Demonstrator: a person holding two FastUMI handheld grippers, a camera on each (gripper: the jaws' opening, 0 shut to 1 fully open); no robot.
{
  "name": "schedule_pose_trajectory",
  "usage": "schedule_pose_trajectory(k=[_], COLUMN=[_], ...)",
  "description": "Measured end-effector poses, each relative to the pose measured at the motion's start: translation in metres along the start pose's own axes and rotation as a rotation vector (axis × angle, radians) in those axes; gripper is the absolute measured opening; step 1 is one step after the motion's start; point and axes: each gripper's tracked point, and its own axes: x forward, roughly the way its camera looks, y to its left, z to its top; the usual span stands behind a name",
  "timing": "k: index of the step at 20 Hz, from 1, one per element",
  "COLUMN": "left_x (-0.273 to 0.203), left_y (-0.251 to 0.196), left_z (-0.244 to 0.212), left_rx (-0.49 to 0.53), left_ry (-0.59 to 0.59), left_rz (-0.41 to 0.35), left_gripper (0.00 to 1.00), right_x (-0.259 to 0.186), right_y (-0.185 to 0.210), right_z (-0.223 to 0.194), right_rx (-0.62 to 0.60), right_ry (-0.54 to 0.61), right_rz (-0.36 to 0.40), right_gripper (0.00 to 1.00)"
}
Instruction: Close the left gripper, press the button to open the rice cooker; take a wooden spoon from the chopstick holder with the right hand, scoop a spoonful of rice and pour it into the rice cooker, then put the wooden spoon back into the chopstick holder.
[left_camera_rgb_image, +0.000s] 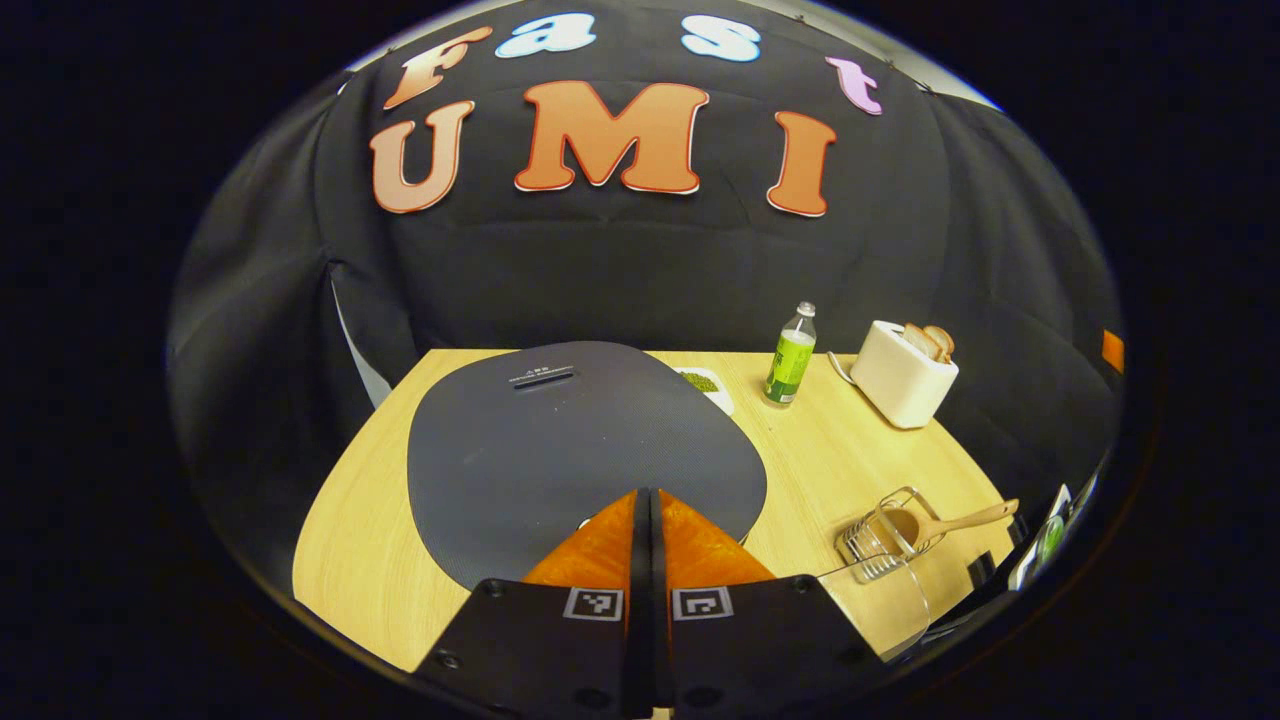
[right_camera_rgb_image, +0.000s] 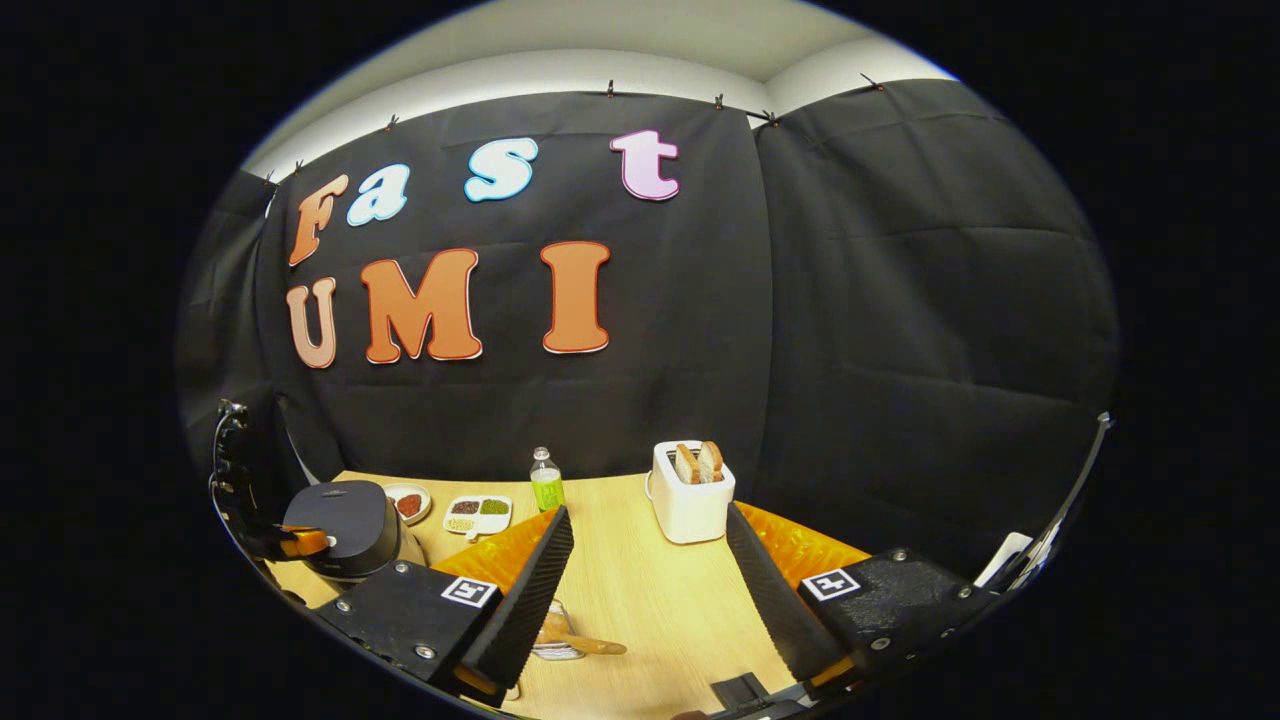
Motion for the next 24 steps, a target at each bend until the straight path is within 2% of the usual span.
schedule_pose_trajectory(k=[1,2,3,5,8,10,11,12,13,15,18,19,20,23,24], left_x=[0.0,0.0,-0.001,-0.002,-0.011,-0.027,-0.039,-0.051,-0.066,-0.094,-0.131,-0.14,-0.148,-0.174,-0.181], left_y=[-0.001,-0.001,0.0,-0.003,-0.001,0.002,0.006,0.011,0.015,0.02,0.036,0.042,0.047,0.056,0.06], left_z=[-0.004,0.0,-0.003,0.003,0.008,0.043,0.065,0.086,0.11,0.14,0.161,0.166,0.17,0.177,0.18], left_rx=[0.006,0.031,0.053,0.087,0.069,0.04,0.04,0.042,0.04,0.015,-0.012,-0.006,-0.002,0.004,0.009], left_ry=[0.025,-0.02,-0.02,-0.056,-0.046,-0.119,-0.164,-0.215,-0.269,-0.34,-0.398,-0.415,-0.428,-0.465,-0.479], left_rz=[0.0,0.009,0.019,0.026,0.011,0.005,0.016,0.031,0.04,0.04,0.07,0.087,0.099,0.125,0.141], left_gripper=[0.04,0.1,0.05,0.05,0.04,0.0,0.04,0.04,0.0,0.04,0.04,0.0,0.04,0.04,0.09], right_x=[-0.001,-0.002,-0.003,-0.007,-0.014,-0.018,-0.018,-0.02,-0.02,-0.02,-0.018,-0.016,-0.015,-0.01,-0.008], right_y=[0.0,0.0,0.001,0.003,0.001,-0.001,-0.001,-0.001,-0.001,0.0,0.006,0.008,0.01,0.015,0.016], right_z=[-0.001,-0.001,0.0,0.0,0.002,0.001,0.001,0.0,-0.001,-0.003,-0.009,-0.012,-0.014,-0.023,-0.028], right_rx=[-0.006,-0.013,-0.018,-0.019,-0.013,-0.005,0.001,0.007,0.012,0.023,0.033,0.033,0.029,0.011,0.008], right_ry=[0.001,0.0,-0.002,-0.007,-0.022,-0.023,-0.023,-0.025,-0.026,-0.026,-0.033,-0.034,-0.041,-0.07,-0.074], right_rz=[-0.001,-0.002,-0.001,0.003,0.004,0.002,0.002,0.003,0.005,0.009,0.02,0.024,0.029,0.037,0.04], right_gripper=[0.95,0.95,0.95,0.95,0.95,0.95,0.95,0.95,0.95,0.95,0.95,0.95,0.95,0.95,0.95])
